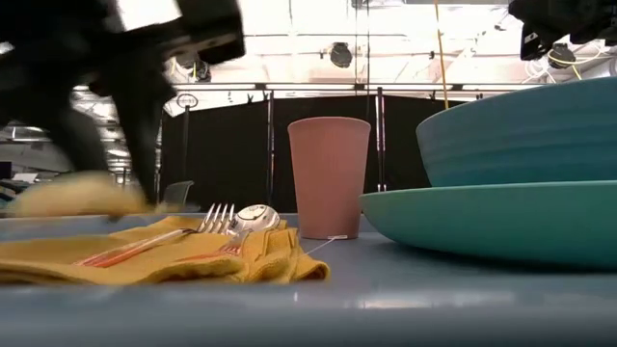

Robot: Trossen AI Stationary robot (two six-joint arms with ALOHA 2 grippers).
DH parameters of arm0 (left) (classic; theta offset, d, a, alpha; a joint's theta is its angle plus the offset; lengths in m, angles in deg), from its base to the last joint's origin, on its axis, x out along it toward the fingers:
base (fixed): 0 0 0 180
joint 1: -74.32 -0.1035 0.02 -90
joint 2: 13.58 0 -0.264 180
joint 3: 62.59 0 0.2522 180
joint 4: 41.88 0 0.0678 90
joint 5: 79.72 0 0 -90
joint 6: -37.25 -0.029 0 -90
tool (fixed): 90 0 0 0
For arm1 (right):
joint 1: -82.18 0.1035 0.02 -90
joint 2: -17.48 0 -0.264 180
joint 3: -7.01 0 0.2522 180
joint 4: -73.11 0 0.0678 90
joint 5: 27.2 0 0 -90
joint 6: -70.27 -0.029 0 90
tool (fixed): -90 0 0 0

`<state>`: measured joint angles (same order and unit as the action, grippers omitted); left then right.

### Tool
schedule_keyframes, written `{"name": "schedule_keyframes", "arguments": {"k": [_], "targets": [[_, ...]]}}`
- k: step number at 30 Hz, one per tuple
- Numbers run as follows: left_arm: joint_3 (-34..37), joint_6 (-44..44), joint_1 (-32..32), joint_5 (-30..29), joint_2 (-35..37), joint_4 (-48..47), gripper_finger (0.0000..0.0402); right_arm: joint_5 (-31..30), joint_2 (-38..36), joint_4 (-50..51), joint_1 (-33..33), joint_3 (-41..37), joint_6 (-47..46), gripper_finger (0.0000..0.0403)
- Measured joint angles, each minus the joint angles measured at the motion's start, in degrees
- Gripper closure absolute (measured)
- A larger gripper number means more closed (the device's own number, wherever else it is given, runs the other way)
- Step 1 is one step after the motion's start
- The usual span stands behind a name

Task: Set up tray
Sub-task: Put the yellow knife on the yellow napkin on the blue serving tray

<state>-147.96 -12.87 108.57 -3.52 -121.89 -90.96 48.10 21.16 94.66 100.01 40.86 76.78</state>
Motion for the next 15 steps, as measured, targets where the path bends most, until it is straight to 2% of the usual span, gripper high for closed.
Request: {"name": "schedule_keyframes", "arguments": {"k": [4,8,15], "targets": [[-1.33,0.43,3.2,-2.46,-2.98,-1.4,0.0345,0.0,0.0,-0.32,0.01,0.0,-1.79,0.0403],[-1.9,1.61,4.97,-0.67,-4.6,-1.1,0.0345,0.0,0.0,-0.28,0.01,0.0,-2.81,0.0403],[-2.05,2.99,4.23,0.23,-5.37,-0.04,0.0345,-0.02,0.0,-0.28,0.01,0.0,-2.81,0.0403]]}}
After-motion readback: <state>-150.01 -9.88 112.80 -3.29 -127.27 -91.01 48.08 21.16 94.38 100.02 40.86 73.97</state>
